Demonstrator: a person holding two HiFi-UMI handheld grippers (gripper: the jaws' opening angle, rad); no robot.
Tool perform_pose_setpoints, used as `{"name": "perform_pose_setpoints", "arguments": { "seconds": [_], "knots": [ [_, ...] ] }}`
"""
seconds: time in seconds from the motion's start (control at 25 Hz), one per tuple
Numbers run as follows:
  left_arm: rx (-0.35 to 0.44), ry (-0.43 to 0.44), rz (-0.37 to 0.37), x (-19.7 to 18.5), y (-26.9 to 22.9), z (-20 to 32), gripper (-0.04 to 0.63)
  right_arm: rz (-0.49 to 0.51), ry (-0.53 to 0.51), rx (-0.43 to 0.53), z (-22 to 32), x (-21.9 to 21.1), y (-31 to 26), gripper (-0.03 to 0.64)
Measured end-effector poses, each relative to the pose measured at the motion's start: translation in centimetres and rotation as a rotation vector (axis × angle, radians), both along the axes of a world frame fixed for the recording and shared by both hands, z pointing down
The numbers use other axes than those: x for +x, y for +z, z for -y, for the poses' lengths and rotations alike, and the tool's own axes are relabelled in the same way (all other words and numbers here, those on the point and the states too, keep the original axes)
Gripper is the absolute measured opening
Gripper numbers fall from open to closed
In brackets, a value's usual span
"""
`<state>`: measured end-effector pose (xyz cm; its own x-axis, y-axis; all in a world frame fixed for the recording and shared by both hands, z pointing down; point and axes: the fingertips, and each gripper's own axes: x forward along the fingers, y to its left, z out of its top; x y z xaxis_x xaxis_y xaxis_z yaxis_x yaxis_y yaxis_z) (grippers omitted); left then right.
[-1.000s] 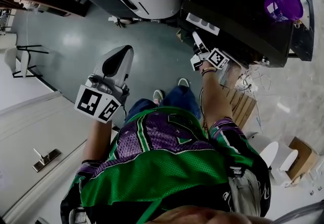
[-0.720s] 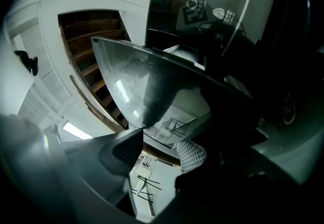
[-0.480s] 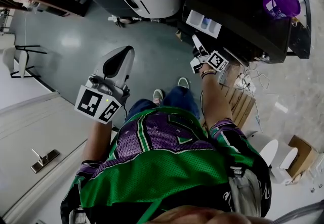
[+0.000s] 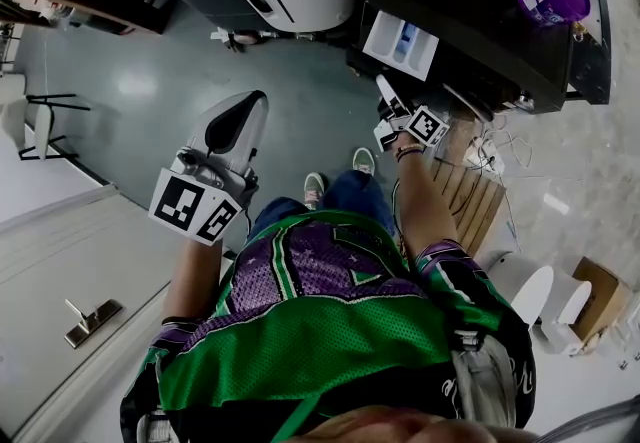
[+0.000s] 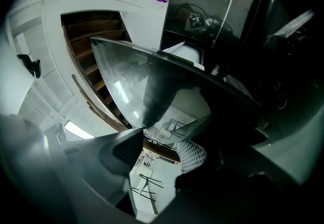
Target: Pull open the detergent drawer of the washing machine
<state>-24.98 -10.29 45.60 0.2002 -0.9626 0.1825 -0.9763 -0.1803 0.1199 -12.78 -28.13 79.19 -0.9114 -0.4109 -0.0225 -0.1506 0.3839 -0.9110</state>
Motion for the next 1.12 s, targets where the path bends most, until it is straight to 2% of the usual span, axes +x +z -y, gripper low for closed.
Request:
{"name": "perform_pose_setpoints", "arguments": {
  "seconds": [0.24, 0.4, 1.0, 1.12],
  "knots": [
    [0.002, 0.007, -0.022, -0.2, 0.3, -0.9, 0.017, 0.000, -0.013, 0.019, -2.1, 0.1, -0.3, 0.207],
    [0.006, 0.013, -0.032, 0.0, 0.4, -1.4, 0.017, -0.013, -0.001, -0.003, -2.1, 0.2, -0.2, 0.207],
    [0.075, 0.011, -0.062, -1.4, -1.5, -2.4, 0.015, -0.259, -0.046, -0.015, -5.2, 0.8, 1.0, 0.219],
    [0.085, 0.004, -0.072, -2.0, -1.5, -3.0, 0.017, -0.309, -0.115, 0.013, -7.2, 0.4, 0.3, 0.219]
  ]
}}
